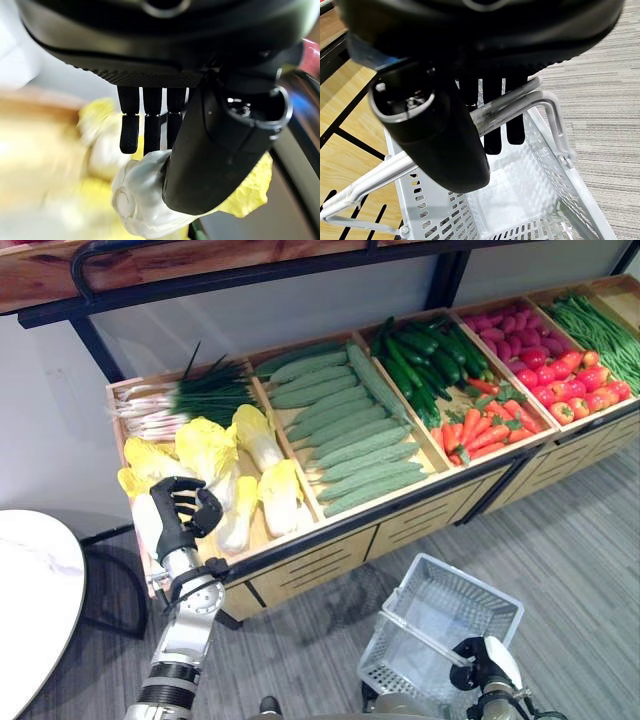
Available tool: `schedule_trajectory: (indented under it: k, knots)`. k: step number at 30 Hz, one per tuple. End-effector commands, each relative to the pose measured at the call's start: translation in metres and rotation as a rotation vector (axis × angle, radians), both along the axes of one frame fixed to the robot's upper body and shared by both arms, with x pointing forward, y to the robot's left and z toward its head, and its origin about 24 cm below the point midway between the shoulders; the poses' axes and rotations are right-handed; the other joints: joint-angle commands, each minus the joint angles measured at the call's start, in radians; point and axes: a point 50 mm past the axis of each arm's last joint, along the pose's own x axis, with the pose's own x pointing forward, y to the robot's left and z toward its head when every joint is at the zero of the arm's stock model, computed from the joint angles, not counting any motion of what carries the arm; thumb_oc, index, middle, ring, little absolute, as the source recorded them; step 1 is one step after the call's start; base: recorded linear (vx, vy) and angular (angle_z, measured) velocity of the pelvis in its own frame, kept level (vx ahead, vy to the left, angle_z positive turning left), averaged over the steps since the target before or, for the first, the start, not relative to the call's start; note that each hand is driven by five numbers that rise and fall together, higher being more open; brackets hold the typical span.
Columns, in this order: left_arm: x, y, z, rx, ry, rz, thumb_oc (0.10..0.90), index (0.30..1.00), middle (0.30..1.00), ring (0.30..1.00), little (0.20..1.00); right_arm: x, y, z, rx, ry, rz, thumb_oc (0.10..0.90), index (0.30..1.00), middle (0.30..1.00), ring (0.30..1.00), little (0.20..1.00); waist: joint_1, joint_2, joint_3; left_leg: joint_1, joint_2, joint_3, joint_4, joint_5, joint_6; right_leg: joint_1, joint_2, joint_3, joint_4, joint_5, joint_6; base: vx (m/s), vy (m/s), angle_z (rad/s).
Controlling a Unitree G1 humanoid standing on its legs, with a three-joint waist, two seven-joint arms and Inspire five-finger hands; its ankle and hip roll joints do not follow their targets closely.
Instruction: Get the vegetables into the basket
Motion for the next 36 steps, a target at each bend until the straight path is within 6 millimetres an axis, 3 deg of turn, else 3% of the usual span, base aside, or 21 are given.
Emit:
schedule_trajectory:
  k: [1,8,10,17,31,36]
  knots:
    - [0.025,0.006,0.081,-0.106,-0.457,-0.124,0.400,0.300,0.300,0.300,0.300,0.031,0.008,0.010,-0.003,-0.111,0.053,0.400,0.300,0.300,0.300,0.300,-0.017,-0.067,0.002,0.020,0.010,-0.017,0.000,-0.087,-0.013,0.050,-0.099,0.022,-0.001,-0.042,0.098,0.00,0.007,-0.08]
    - [0.024,-0.004,0.081,-0.320,-0.512,-0.376,0.400,0.300,0.300,0.300,0.300,0.034,0.004,0.013,-0.004,-0.112,0.049,0.400,0.300,0.300,0.300,0.300,-0.026,-0.062,0.002,0.031,0.012,-0.007,0.000,-0.090,-0.015,0.051,-0.096,0.035,-0.001,-0.043,0.097,0.00,0.009,-0.04]
    - [0.022,-0.019,0.080,-0.464,-0.530,-0.559,0.400,0.300,0.300,0.300,0.300,0.030,0.002,0.012,0.002,-0.098,0.034,0.400,0.300,0.300,0.300,0.300,-0.033,-0.057,0.000,0.035,0.012,-0.004,0.000,-0.091,-0.015,0.052,-0.096,0.041,-0.001,-0.042,0.097,0.00,0.000,0.00]
    - [0.012,-0.050,0.064,-0.819,-0.514,-0.867,0.400,0.300,0.300,0.300,0.300,0.022,0.000,0.009,0.000,-0.058,0.022,0.400,0.300,0.300,0.300,0.300,-0.042,-0.049,-0.005,0.046,0.011,0.005,0.000,-0.094,-0.013,0.051,-0.094,0.056,-0.001,-0.042,0.098,0.00,0.001,-0.05]
    - [0.002,-0.061,0.066,-0.800,-0.484,-1.043,0.400,0.300,0.300,0.300,0.300,0.008,0.003,0.001,0.038,0.005,-0.001,0.400,0.300,0.300,0.300,0.300,-0.041,-0.047,-0.010,0.070,0.001,0.024,0.000,-0.104,0.001,0.052,-0.097,0.073,-0.001,-0.044,0.104,0.01,0.005,-0.05]
    - [0.006,-0.058,0.071,-0.765,-0.491,-1.055,0.400,0.300,0.300,0.300,0.300,0.014,0.004,0.001,0.060,0.006,-0.003,0.400,0.300,0.300,0.300,0.300,-0.033,-0.067,0.015,0.034,-0.017,0.034,0.052,-0.103,0.011,0.043,-0.109,0.094,-0.001,-0.031,0.108,-0.02,0.030,-0.08]
